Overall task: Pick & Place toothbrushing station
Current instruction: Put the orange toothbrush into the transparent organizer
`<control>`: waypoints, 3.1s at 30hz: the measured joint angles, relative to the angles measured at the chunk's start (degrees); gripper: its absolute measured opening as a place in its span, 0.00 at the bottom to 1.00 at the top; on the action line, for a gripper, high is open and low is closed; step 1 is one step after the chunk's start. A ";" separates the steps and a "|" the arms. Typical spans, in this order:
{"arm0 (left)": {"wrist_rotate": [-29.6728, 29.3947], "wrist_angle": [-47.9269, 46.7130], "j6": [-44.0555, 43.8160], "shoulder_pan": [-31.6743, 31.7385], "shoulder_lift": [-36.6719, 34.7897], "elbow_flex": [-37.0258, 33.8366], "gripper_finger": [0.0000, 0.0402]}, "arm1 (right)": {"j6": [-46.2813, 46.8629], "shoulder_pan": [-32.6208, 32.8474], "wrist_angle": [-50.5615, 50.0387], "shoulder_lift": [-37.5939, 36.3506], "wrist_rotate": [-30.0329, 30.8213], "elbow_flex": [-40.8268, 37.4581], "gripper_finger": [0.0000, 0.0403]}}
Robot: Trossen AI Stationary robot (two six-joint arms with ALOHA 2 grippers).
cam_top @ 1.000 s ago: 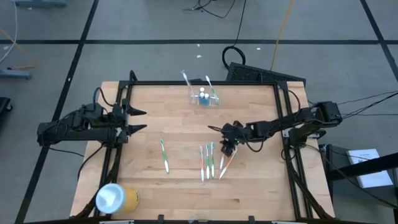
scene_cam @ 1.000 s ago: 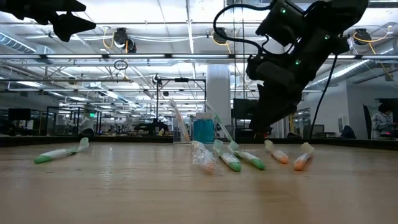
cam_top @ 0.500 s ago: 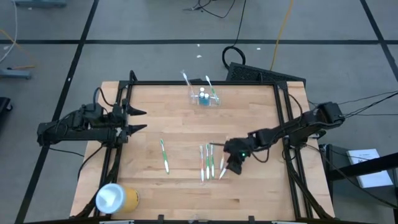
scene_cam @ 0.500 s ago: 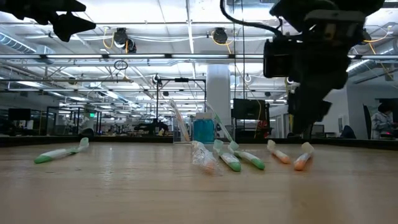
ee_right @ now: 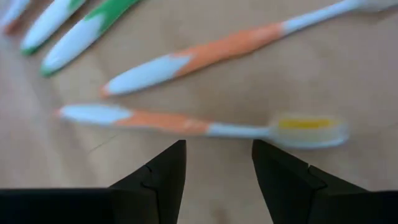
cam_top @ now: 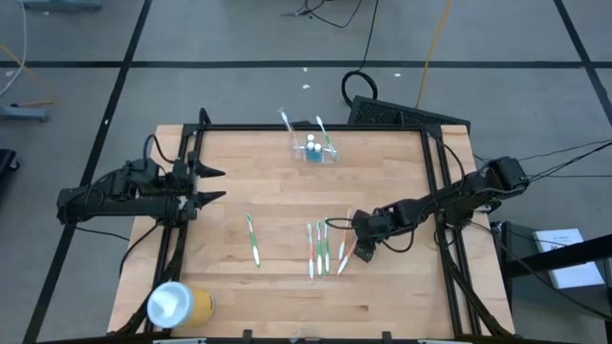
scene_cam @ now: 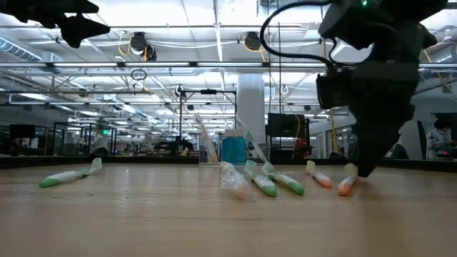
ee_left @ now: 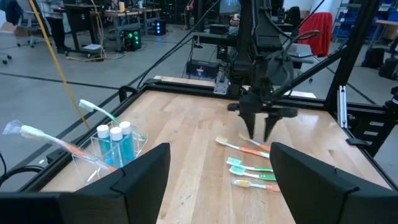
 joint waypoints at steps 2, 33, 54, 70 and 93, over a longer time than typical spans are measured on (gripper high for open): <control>0.00 0.01 0.00 0.00 0.01 0.00 0.71 | -0.04 -1.13 0.21 0.02 3.13 -0.73 0.44; 0.00 0.00 0.00 0.00 0.00 0.00 0.71 | -12.34 -11.73 -1.22 0.31 11.89 -3.92 0.37; 0.02 -0.06 0.00 0.00 0.01 -0.01 0.71 | -10.88 -9.46 11.51 -6.67 -5.98 -4.18 0.34; 0.00 -0.01 0.00 0.00 0.01 0.00 0.71 | -2.05 -4.49 9.15 -0.75 -4.58 -4.32 0.31; 0.00 0.00 0.00 0.00 -0.01 0.00 0.71 | -7.60 -7.62 7.35 -1.51 -6.81 -4.37 0.43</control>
